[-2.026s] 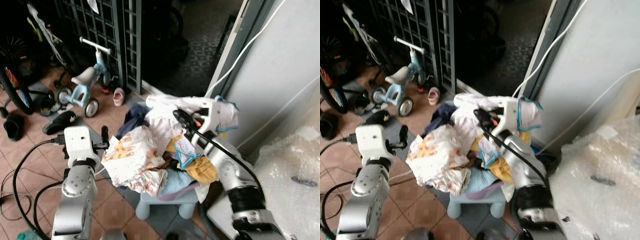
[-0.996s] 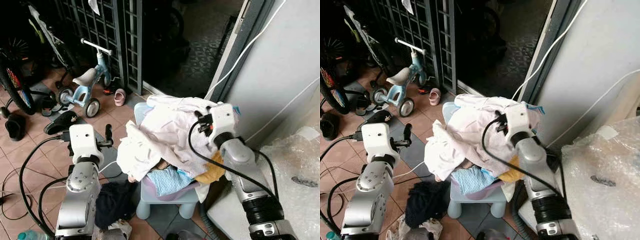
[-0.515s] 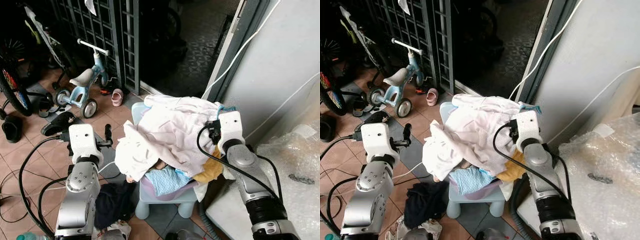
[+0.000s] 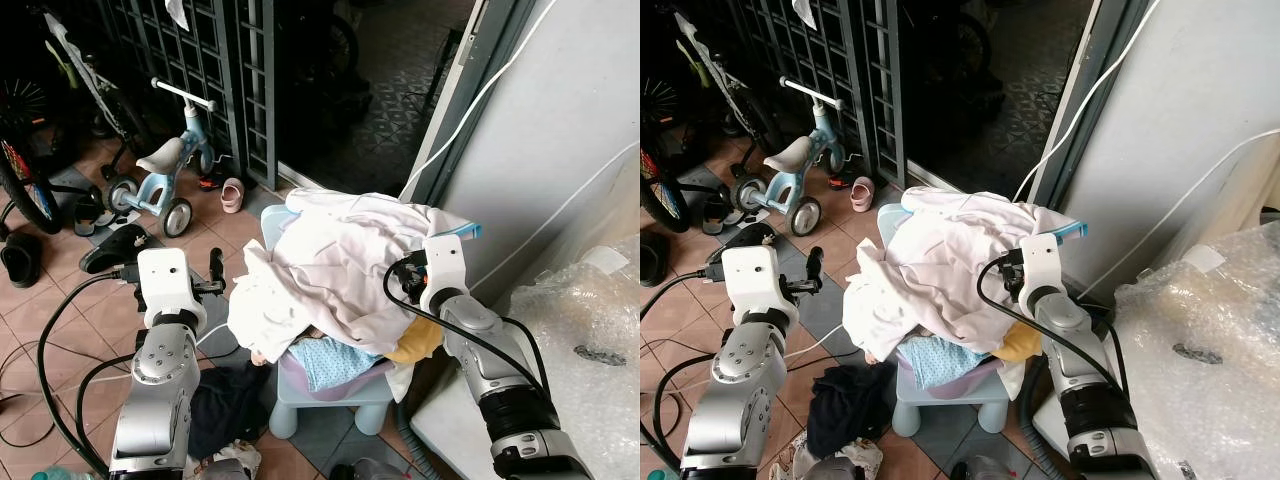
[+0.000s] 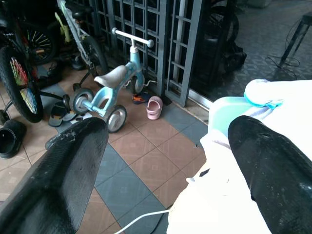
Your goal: Clothes washing
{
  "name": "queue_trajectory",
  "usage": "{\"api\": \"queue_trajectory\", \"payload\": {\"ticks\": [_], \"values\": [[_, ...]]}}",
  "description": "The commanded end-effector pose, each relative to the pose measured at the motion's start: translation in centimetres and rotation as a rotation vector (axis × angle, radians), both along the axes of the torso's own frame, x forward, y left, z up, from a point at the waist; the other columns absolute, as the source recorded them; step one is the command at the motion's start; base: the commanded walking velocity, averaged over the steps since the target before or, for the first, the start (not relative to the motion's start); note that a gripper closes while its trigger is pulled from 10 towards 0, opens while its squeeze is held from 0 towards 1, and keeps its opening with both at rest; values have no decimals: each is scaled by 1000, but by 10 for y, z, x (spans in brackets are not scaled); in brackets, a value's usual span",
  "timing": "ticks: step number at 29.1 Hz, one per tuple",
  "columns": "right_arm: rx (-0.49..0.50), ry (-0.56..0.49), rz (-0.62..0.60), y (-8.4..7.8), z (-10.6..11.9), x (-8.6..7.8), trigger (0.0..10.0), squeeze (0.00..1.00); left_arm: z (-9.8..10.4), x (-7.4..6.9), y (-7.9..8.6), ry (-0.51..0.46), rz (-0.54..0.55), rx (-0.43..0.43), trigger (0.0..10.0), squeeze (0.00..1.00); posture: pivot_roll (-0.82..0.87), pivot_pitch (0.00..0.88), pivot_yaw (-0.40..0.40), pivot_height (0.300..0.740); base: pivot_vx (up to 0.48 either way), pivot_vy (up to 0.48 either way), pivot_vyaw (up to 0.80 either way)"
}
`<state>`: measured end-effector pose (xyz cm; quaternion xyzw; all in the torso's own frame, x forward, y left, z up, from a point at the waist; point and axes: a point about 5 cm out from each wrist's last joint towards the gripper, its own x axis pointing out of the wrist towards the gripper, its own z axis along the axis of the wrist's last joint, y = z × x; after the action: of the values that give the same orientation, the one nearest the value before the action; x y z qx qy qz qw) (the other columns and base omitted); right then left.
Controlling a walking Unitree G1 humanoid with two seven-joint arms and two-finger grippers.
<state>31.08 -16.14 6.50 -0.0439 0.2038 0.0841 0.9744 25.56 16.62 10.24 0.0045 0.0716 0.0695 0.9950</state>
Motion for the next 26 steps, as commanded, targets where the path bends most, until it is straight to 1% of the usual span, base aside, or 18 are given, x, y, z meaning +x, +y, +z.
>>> {"api": "queue_trajectory", "payload": {"ticks": [1, 6, 11, 12, 15, 19, 20, 22, 24, 26], "values": [[25, 42, 14, 3, -4, 1, 0, 0, -1, 1, -1, 11, -1, -4, 10000, 0, 40, 0, -55, 740, 0, 0, 0], [40, 45, 25, 4, -4, 3, 0, 0, -2, 1, -1, 14, -6, -3, 10000, 0, 39, 0, -55, 740, 0, 0, 0], [77, 33, 38, 7, -3, 4, 0, 0, -2, 1, -1, 16, -6, -3, 10000, 0, 39, 0, -54, 740, 0, 0, 0], [110, 14, 30, 7, 0, 5, 0, 0, -2, 1, -2, 16, -6, -4, 10000, 0, 38, 0, -56, 740, 0, 0, 0], [146, -25, 30, 9, 4, 6, 0, 0, -4, 1, -2, 20, -4, -8, 10000, 0, 36, 0, -55, 740, 0, 0, 0], [202, -105, 18, 10, 13, 7, 0, 0, -5, 1, -2, 20, -6, -7, 10000, 0, 34, 0, -56, 740, 0, 0, 0], [227, -150, 11, 11, 18, 6, 0, 0, -5, 2, -1, 24, -3, -6, 10000, 0, 33, 0, -51, 740, 0, 0, 0], [240, -180, 9, 12, 21, 5, 0, 0, -6, 2, 0, 27, 1, -3, 10000, 0, 32, 0, -47, 740, 0, 0, 0], [278, -245, 1, 13, 30, 3, 0, 0, -4, 4, -2, 25, 12, 9, 10000, 0, 32, 0, -38, 740, 0, 0, 0], [314, -289, -10, 14, 38, 2, 0, 0, -2, 5, -3, 10, 10, 15, 10000, 0, 30, 0, -33, 740, 0, 0, 0]]}}
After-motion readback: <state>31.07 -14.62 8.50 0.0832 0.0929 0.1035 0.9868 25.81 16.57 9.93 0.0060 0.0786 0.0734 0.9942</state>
